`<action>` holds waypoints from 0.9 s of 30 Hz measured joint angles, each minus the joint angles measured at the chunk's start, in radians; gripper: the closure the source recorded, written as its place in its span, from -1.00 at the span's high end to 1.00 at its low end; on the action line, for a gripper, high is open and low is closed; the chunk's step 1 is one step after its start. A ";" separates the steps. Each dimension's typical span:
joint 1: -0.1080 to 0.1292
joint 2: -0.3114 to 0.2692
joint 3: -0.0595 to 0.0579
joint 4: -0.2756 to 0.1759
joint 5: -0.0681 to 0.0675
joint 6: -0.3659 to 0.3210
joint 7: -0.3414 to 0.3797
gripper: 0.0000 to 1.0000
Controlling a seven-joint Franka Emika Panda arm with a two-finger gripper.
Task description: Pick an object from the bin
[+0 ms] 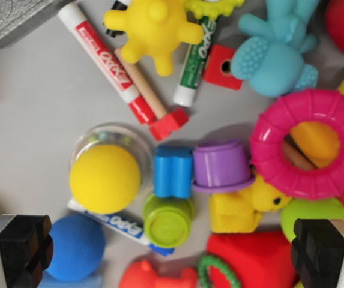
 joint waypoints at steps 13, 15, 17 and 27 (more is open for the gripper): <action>0.030 0.037 0.001 -0.080 0.000 0.119 0.117 1.00; 0.036 0.047 0.001 -0.092 0.000 0.140 0.138 1.00; 0.041 0.054 0.001 -0.101 0.000 0.156 0.153 1.00; 0.072 0.106 0.001 -0.153 0.000 0.263 0.259 1.00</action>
